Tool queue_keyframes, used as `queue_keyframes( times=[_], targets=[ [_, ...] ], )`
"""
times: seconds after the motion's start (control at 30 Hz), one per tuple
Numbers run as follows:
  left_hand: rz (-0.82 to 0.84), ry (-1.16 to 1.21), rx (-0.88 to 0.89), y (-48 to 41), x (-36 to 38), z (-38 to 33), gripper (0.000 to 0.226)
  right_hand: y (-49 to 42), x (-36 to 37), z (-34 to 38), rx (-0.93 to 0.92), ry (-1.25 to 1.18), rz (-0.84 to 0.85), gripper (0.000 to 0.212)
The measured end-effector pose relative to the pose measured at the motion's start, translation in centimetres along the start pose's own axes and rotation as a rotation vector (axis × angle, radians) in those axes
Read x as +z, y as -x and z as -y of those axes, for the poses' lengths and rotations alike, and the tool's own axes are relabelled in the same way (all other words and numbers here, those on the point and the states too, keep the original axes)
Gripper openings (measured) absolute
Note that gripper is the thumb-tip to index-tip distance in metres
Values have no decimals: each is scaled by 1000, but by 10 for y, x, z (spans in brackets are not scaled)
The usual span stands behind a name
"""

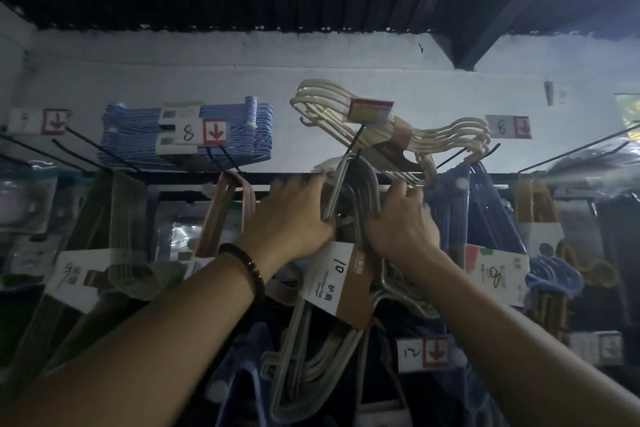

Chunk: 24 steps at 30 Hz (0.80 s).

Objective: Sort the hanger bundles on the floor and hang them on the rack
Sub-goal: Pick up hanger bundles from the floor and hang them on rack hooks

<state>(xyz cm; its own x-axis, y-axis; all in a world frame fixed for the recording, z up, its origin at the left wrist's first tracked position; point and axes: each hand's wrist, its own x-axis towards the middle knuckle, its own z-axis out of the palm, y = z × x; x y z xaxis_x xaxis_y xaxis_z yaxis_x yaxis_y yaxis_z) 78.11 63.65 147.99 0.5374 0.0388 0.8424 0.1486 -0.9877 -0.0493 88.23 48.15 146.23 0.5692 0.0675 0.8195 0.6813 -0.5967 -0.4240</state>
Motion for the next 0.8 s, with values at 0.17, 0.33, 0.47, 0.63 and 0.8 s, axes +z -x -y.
queue_keyframes(
  times=[0.17, 0.33, 0.47, 0.63, 0.8],
  targets=[
    [19, 114, -55, 58, 9, 5, 42, 73, 2, -8, -206, -116, -134, 34],
    [-53, 92, -117, 151, 19, 20, 23, 149, 24, -8, -405, -198, 66, 14],
    [-13, -69, -263, 252, 22, 22, 17, 207, 50, -13, -600, -234, 426, 25],
    [213, -262, -558, 404, 15, 1, 16, 310, 92, -19, -800, -432, 908, 25],
    [572, -451, -1023, 578, -11, -69, 33, 454, 114, -20, -956, -623, 1470, 24]
  ],
)
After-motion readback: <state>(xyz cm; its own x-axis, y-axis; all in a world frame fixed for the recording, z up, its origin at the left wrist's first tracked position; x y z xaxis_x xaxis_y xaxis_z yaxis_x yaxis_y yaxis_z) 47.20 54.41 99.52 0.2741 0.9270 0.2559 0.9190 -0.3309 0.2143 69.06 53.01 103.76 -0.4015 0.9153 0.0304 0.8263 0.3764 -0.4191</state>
